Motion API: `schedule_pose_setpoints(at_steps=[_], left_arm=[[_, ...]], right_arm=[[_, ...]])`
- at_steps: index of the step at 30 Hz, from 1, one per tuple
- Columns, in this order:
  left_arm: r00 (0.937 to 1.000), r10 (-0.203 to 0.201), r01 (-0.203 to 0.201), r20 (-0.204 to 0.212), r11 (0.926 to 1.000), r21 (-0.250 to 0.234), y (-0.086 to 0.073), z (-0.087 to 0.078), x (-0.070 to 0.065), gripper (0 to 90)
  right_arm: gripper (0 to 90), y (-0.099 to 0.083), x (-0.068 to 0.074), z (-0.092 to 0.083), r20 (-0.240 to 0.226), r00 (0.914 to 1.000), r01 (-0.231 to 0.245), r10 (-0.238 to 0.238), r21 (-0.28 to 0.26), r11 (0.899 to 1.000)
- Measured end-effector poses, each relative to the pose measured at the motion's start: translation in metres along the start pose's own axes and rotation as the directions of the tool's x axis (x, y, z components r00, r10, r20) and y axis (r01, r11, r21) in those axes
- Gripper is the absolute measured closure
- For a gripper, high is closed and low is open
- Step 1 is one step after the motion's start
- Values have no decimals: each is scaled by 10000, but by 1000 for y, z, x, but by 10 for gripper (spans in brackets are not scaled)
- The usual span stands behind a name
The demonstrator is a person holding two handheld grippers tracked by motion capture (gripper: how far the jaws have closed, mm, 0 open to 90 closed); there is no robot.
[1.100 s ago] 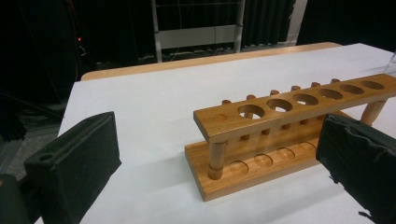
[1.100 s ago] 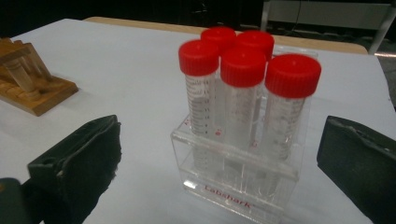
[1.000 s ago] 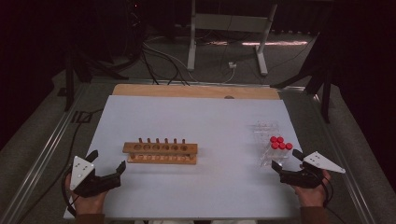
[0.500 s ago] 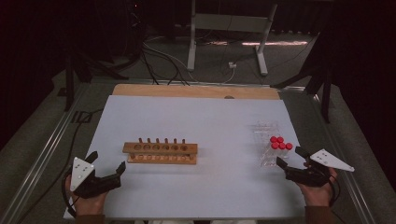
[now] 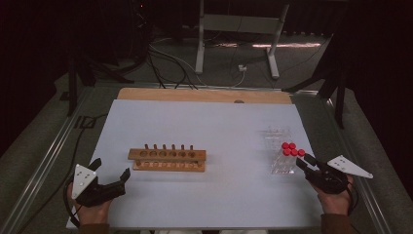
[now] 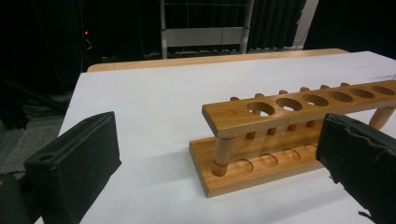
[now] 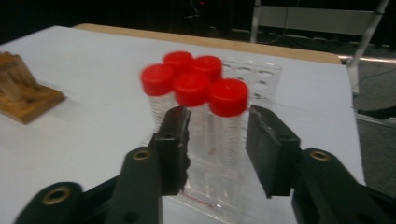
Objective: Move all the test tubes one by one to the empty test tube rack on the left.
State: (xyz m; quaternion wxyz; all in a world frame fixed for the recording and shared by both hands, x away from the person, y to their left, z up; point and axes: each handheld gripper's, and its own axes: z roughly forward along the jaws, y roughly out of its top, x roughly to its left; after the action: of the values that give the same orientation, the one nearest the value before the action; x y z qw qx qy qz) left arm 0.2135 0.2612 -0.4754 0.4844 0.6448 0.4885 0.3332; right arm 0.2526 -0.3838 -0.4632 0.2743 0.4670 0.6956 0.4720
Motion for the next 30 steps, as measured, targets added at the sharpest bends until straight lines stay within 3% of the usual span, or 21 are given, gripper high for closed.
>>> schedule_pose_setpoints(at_steps=[10, 17, 30], left_arm=[[9996, -251, 251, -89, 9997, -31, -1, 1, 3, 6], [9997, -252, 252, -77, 9997, -4, -1, 1, 3, 6], [9995, -303, 303, 38, 9995, 54, 2, 0, 2, 6]], right_arm=[[711, -7, -3, 18, 137, 9999, 70, -73, 284, 9996], [731, -11, -6, 24, 134, 9999, 33, -38, 337, 9994], [748, 2, -2, 14, 369, 9989, 275, -277, 53, 9996]])
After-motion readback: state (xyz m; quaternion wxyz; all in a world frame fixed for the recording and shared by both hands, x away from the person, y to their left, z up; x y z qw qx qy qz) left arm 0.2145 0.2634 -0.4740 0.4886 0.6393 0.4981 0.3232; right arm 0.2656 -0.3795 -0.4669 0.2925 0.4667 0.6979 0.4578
